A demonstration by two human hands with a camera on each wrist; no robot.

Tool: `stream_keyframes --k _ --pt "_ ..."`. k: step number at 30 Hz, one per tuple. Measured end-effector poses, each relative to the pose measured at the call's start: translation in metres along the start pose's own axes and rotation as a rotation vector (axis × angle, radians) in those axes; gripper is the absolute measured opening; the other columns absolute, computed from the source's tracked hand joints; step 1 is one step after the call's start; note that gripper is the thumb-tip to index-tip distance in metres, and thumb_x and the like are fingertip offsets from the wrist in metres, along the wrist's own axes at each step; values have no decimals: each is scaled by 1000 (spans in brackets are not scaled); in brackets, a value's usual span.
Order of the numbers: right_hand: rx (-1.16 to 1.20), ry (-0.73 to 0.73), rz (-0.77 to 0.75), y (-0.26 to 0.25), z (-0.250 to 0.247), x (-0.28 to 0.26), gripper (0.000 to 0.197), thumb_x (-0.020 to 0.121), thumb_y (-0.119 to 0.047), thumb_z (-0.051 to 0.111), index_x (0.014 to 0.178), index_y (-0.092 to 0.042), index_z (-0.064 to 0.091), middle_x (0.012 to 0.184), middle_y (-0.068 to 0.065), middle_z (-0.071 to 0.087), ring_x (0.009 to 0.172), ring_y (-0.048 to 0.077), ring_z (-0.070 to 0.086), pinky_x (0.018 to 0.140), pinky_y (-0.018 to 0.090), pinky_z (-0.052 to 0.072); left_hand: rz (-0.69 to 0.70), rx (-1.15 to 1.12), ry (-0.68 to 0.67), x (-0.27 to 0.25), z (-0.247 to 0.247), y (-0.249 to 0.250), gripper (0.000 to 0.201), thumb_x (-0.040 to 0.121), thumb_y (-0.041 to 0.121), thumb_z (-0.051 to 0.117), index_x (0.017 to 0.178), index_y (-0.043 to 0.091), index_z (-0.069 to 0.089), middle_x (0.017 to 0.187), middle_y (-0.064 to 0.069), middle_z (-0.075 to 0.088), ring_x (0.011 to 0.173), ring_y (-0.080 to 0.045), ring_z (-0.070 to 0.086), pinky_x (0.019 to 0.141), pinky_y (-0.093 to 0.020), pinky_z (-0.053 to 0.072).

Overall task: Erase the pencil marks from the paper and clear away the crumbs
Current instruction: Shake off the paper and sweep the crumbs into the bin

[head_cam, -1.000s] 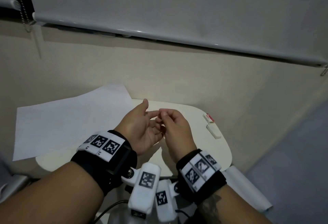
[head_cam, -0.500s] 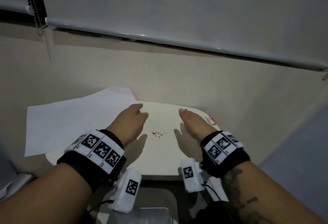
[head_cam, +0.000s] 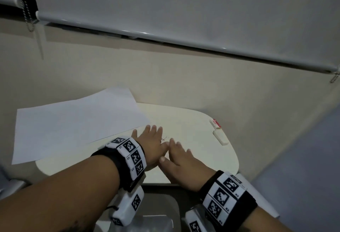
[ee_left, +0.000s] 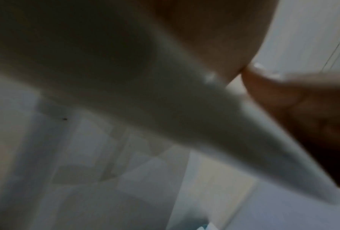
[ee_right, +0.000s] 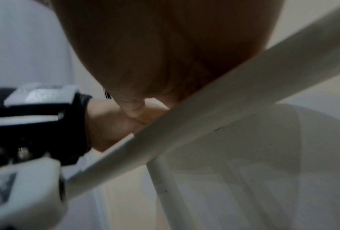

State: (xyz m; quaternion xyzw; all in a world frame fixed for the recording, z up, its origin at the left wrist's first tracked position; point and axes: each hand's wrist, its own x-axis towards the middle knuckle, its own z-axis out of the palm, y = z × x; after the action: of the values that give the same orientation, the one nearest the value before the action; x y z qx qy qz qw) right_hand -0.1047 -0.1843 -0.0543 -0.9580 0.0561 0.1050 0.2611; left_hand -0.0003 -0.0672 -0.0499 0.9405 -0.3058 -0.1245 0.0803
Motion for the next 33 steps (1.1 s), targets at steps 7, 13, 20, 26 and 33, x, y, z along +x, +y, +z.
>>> stream_keyframes --k 7,13,20,26,33 --pt "732 444 108 31 -21 3 56 102 -12 45 153 -26 28 133 -4 56 119 8 54 102 23 38 126 -671 10 -2 -18 -3 51 103 29 43 152 27 30 140 2 53 134 -13 46 113 -27 28" --pt "807 405 120 38 -4 15 74 84 -36 47 154 -34 24 137 -12 54 128 4 48 115 40 36 -20 -564 -10 24 -22 3 63 101 21 37 157 22 7 161 -6 23 150 -19 15 121 -38 10" --pt "747 430 82 46 -2 18 60 99 -25 43 154 -35 23 131 -19 55 126 1 49 115 38 36 -58 -253 -157 55 -37 21 64 102 20 30 157 20 -3 165 0 -2 151 -18 -4 120 -52 0" --pt "783 445 72 52 -1 22 60 97 -29 45 153 -38 25 126 -21 59 121 -3 51 114 35 37 27 -279 -272 46 -41 28 56 105 21 37 156 14 17 163 -4 15 150 -19 15 120 -34 14" --pt "837 344 80 50 -11 29 76 83 -37 49 154 -39 20 149 -14 44 134 3 42 118 39 31 -54 -1199 -101 28 -47 17 41 94 -5 50 132 8 57 107 -17 67 101 -23 67 85 -25 55"
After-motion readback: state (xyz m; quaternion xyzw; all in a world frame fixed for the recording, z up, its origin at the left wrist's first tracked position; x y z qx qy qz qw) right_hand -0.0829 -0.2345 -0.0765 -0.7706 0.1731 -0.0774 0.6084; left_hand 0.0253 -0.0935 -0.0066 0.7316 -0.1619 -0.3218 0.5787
